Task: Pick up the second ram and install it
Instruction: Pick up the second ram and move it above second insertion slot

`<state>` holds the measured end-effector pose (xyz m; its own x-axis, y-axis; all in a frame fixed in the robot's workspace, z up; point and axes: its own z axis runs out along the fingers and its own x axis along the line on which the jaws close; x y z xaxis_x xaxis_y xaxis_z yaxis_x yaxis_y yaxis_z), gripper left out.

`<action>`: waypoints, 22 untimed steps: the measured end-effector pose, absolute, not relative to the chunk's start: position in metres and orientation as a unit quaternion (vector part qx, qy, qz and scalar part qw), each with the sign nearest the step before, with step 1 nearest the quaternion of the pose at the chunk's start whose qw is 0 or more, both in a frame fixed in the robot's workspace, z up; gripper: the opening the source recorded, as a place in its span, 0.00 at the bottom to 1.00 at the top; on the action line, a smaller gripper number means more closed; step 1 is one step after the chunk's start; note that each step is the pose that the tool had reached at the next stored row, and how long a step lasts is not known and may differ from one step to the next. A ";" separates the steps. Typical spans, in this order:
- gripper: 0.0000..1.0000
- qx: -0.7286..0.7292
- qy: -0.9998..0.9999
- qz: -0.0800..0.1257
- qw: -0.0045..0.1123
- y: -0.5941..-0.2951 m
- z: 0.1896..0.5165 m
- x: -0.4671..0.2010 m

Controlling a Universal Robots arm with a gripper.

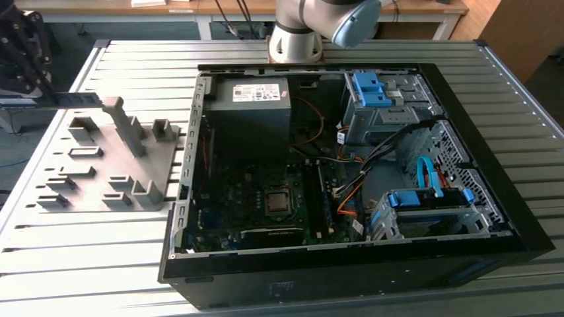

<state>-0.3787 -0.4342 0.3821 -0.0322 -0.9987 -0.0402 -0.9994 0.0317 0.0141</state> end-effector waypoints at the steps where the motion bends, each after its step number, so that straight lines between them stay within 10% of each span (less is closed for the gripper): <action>1: 0.14 -0.696 0.718 0.019 0.010 -0.434 0.382 -0.376; 22: 0.14 -0.696 0.718 0.020 0.009 -0.434 0.382 -0.316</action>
<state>-0.3161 -0.4342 0.3820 -0.0322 -0.9987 -0.0402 -0.9994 0.0316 0.0155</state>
